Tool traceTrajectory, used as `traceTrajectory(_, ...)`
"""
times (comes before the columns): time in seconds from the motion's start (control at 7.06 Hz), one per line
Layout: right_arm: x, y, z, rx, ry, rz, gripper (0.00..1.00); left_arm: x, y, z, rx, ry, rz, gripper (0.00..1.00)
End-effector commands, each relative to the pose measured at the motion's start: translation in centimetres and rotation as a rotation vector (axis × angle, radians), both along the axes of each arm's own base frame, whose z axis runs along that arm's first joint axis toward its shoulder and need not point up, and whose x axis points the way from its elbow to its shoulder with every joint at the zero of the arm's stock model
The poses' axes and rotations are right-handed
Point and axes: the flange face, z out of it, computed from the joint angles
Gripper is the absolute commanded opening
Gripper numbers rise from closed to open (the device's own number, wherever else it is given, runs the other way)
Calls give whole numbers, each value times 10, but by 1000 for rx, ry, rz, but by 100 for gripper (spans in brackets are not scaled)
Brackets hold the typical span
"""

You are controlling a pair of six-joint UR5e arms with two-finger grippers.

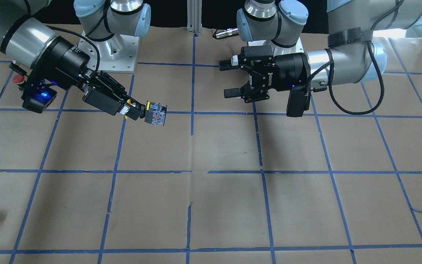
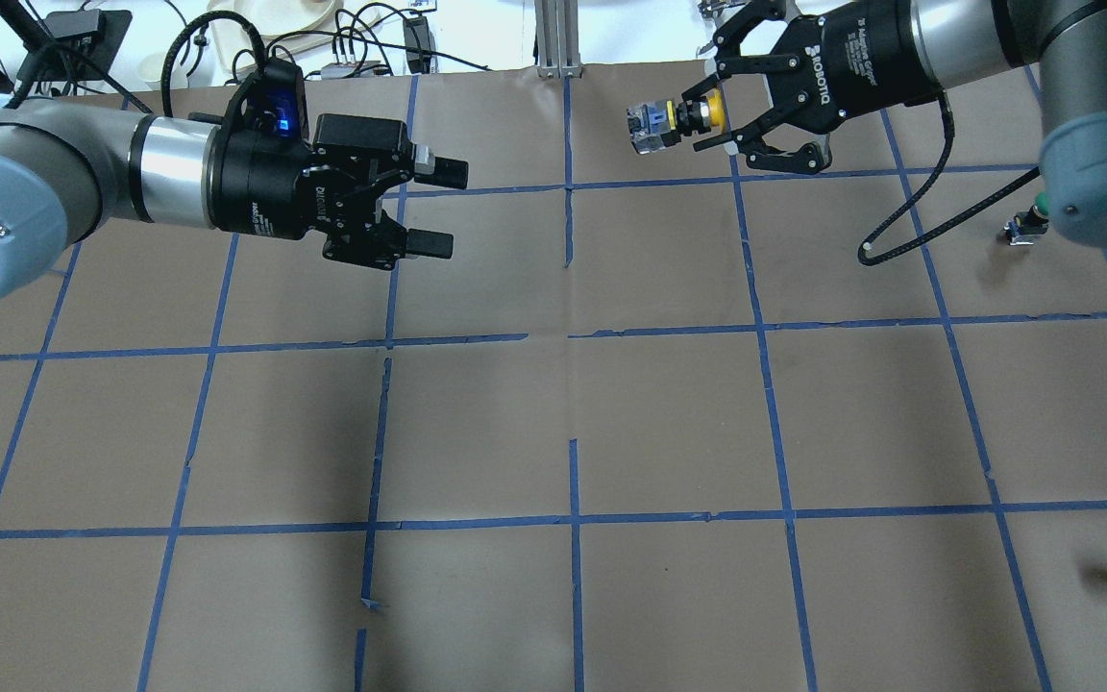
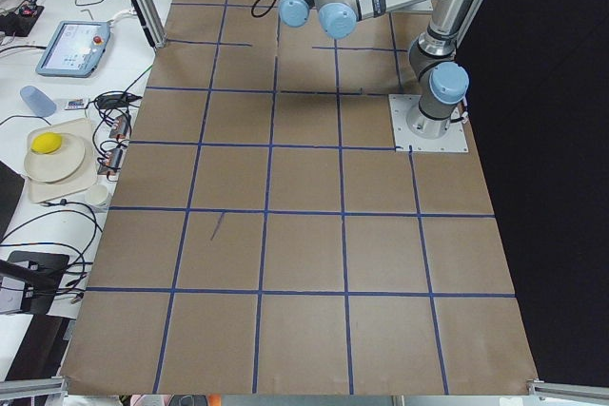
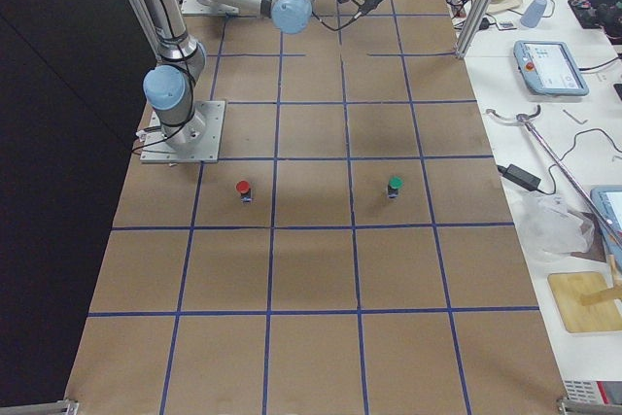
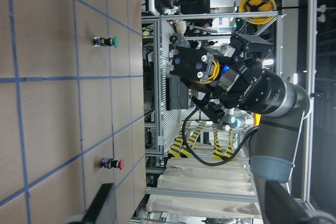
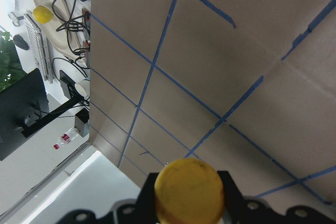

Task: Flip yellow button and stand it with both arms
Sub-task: 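Open the left gripper and pull it back while the right gripper holds the button, then carry the button with the right gripper and lower it upright onto the table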

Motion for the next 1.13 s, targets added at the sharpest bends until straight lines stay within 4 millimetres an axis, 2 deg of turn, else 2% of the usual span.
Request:
traceTrajectory(0.0, -20, -2, -33, -127, 279, 264, 27, 15, -3, 6, 8, -279, -20, 100)
traceTrajectory(0.14, -31, 2, -44, -161, 428, 430, 23, 24, -9, 11, 28, -401, -10, 100)
traceTrajectory(0.28, -38, 4, -48, -234, 527, 589, 23, 32, -16, 22, 12, -531, -29, 100)
traceTrajectory(0.42, -57, 4, -57, -288, 591, 712, 23, 40, -20, 33, -9, -660, -57, 100)
traceTrajectory(0.57, -97, 6, -71, -339, 610, 795, 23, 40, -20, 39, -24, -770, -93, 100)
traceTrajectory(0.85, -185, 17, -101, -564, 731, 1041, 20, 18, -19, 46, -122, -1038, -187, 100)
traceTrajectory(0.99, -219, 29, -120, -651, 790, 1154, 20, 11, -19, 53, -156, -1087, -202, 100)
